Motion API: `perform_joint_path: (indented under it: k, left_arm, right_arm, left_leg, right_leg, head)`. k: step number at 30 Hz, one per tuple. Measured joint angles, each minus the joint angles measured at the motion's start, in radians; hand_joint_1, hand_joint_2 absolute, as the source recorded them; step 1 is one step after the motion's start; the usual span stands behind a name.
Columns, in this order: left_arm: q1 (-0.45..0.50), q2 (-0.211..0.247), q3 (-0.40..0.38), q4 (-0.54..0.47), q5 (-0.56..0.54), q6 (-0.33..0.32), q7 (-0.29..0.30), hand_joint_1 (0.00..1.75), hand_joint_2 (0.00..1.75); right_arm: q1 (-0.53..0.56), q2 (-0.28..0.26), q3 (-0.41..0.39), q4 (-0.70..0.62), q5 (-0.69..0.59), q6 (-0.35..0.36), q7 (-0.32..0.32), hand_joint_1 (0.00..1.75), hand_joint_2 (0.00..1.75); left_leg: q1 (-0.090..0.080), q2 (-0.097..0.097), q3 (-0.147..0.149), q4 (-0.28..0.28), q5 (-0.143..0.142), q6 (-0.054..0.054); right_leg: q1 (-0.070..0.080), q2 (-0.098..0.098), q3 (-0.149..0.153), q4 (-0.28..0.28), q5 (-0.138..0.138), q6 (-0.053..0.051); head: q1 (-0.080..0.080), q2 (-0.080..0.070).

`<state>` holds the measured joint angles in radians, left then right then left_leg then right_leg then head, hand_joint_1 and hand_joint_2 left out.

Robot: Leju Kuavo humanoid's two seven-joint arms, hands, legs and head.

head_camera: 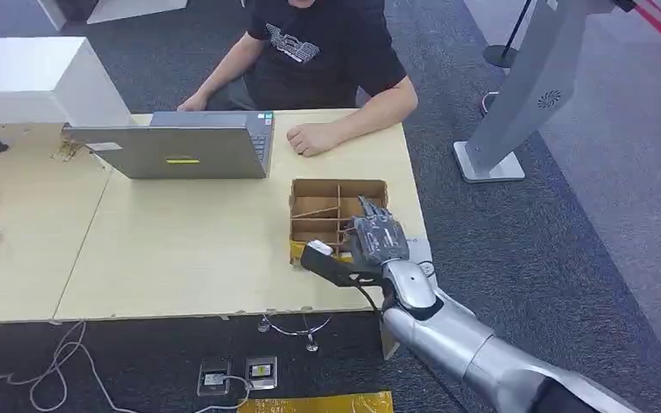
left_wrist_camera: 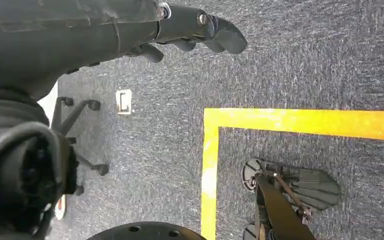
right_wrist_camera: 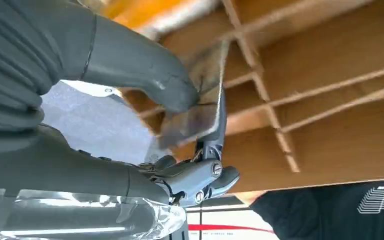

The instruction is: Pass the card to the sensor for recognition and then transmit it.

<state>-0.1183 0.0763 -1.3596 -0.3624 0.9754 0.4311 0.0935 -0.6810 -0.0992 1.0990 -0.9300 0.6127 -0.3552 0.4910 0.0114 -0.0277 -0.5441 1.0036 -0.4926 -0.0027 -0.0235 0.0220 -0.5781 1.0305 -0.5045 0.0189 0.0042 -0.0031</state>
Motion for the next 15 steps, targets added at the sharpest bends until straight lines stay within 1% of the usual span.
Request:
perform_joint_path:
  k: [15]
  left_arm:
    - [0.0,-0.001,0.0,0.0,0.014,0.001,-0.001,0.0,0.0]
  right_arm:
    - [-0.012,0.027,0.006,0.034,0.019,-0.005,-0.024,1.75,1.75]
  left_leg:
    - [0.0,0.0,0.0,0.0,0.0,0.0]
  right_leg:
    - [0.0,0.0,0.0,0.0,0.0,0.0]
  head:
    - [0.0,0.0]
